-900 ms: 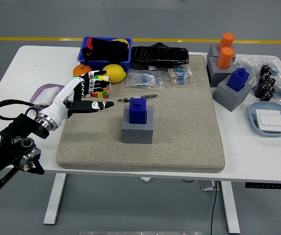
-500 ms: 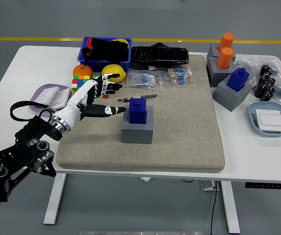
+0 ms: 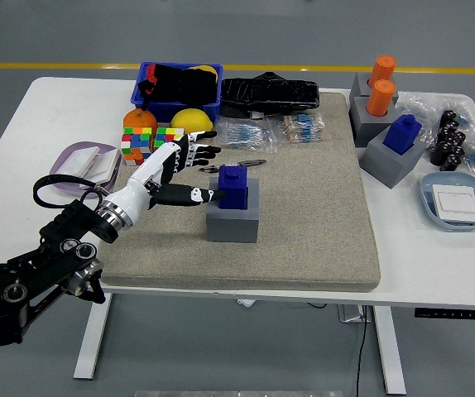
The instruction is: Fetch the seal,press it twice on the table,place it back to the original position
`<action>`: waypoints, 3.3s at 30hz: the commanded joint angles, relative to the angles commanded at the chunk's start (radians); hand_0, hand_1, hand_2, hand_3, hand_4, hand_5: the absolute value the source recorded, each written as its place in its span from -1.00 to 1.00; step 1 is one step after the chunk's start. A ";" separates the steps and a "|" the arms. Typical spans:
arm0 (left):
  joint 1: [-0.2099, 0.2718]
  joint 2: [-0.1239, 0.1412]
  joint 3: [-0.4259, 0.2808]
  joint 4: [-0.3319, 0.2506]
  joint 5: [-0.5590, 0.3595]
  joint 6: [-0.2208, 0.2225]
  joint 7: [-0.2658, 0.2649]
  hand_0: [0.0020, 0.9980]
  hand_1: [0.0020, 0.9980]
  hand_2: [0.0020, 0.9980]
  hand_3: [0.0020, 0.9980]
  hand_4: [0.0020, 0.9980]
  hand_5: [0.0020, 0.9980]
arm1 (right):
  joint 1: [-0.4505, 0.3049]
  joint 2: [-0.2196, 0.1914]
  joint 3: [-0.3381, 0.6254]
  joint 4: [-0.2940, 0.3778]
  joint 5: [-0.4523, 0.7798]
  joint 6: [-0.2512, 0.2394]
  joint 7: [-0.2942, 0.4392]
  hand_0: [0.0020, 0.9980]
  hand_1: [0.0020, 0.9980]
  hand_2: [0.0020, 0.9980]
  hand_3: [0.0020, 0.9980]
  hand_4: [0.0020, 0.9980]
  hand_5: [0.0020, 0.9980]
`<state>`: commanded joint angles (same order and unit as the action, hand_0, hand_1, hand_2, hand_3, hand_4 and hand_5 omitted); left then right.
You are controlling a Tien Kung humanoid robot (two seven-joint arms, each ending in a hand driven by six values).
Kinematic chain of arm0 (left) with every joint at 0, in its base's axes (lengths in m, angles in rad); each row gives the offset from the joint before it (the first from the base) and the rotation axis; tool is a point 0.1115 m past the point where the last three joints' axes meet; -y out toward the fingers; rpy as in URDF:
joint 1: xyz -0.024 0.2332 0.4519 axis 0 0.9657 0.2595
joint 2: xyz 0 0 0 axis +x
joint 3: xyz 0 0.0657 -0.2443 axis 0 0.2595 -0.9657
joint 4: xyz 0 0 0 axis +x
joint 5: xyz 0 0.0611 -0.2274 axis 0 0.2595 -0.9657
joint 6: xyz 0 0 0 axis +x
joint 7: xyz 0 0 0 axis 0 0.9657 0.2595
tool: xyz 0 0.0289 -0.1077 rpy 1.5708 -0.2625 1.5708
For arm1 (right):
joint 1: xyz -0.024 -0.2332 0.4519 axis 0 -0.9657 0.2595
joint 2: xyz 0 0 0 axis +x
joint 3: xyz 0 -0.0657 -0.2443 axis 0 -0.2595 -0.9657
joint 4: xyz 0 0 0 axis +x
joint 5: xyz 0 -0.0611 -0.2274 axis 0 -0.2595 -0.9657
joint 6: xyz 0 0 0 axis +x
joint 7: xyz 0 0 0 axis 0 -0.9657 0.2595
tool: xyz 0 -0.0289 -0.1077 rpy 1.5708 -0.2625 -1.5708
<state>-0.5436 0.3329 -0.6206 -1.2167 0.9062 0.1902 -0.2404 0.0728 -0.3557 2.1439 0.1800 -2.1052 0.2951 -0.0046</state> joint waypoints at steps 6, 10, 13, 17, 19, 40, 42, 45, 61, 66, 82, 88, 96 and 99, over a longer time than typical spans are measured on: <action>0.001 -0.010 0.025 0.016 0.008 0.009 -0.001 0.62 0.69 0.64 0.85 0.99 -1.00 | -0.001 0.001 -0.007 0.000 0.002 0.000 -0.001 0.57 0.37 0.33 0.24 0.59 -0.13; -0.001 -0.014 0.035 0.022 0.012 0.022 -0.007 0.62 0.69 0.64 0.85 0.99 -1.00 | 0.000 0.000 -0.009 0.000 0.003 0.000 0.000 0.57 0.37 0.33 0.24 0.59 -0.13; -0.003 -0.018 0.040 0.027 0.016 0.047 -0.017 0.60 0.67 0.61 0.83 0.98 -1.00 | -0.001 0.000 -0.011 0.000 0.004 0.000 0.001 0.57 0.37 0.33 0.24 0.59 -0.13; -0.003 -0.024 0.049 0.039 0.017 0.082 -0.036 0.54 0.55 0.48 0.79 0.80 -1.00 | -0.002 0.000 -0.013 0.000 0.004 0.000 -0.001 0.57 0.37 0.34 0.24 0.60 -0.14; -0.004 -0.027 0.056 0.044 0.018 0.089 -0.040 0.54 0.55 0.48 0.79 0.80 -1.00 | -0.003 0.001 -0.015 0.000 0.003 0.000 -0.001 0.57 0.37 0.34 0.24 0.60 -0.14; -0.016 -0.066 0.094 0.069 -0.001 0.106 -0.062 0.51 0.53 0.46 0.77 0.79 -1.00 | -0.002 0.002 -0.013 0.000 0.002 0.001 -0.001 0.57 0.37 0.34 0.24 0.61 -0.14; -0.016 -0.069 0.096 0.069 -0.001 0.105 -0.063 0.51 0.53 0.46 0.77 0.78 -1.00 | -0.002 0.002 -0.013 0.000 0.002 0.001 0.000 0.57 0.37 0.34 0.24 0.61 -0.13; -0.017 -0.073 0.097 0.070 0.000 0.107 -0.065 0.51 0.53 0.46 0.77 0.78 -1.00 | -0.002 0.002 -0.012 0.000 0.001 0.001 -0.001 0.57 0.37 0.34 0.24 0.61 -0.13; -0.020 -0.084 0.106 0.081 0.021 0.136 -0.064 0.45 0.46 0.38 0.69 0.46 -1.00 | -0.001 0.003 -0.011 0.000 0.000 0.000 0.000 0.58 0.37 0.34 0.24 0.61 -0.14; -0.022 -0.086 0.112 0.085 0.026 0.151 -0.065 0.40 0.38 0.34 0.67 0.43 -1.00 | -0.002 0.003 -0.010 0.000 -0.001 0.000 0.000 0.58 0.37 0.34 0.24 0.62 -0.14; -0.022 -0.089 0.117 0.081 0.028 0.155 -0.066 0.36 0.22 0.20 0.66 0.36 -1.00 | -0.002 0.004 -0.010 0.000 0.000 0.001 0.000 0.58 0.37 0.34 0.24 0.62 -0.13; -0.024 -0.090 0.114 0.080 0.025 0.165 -0.076 0.35 0.18 0.19 0.65 0.32 -1.00 | -0.003 0.002 -0.008 0.000 0.001 0.000 0.000 0.58 0.37 0.34 0.24 0.62 -0.13; -0.024 -0.089 0.107 0.069 0.026 0.165 -0.077 0.34 0.16 0.16 0.64 0.31 -1.00 | -0.005 0.004 -0.006 0.000 0.000 0.000 0.000 0.58 0.37 0.34 0.24 0.62 -0.13; -0.023 -0.085 0.100 0.056 0.030 0.167 -0.079 0.34 0.16 0.16 0.64 0.31 -1.00 | -0.006 0.003 -0.005 0.000 0.000 0.000 0.000 0.58 0.37 0.34 0.24 0.62 -0.13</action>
<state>-0.5670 0.2479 -0.5204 -1.1606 0.9361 0.3568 -0.3190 0.0672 -0.3524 2.1394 0.1800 -2.1052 0.2946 -0.0049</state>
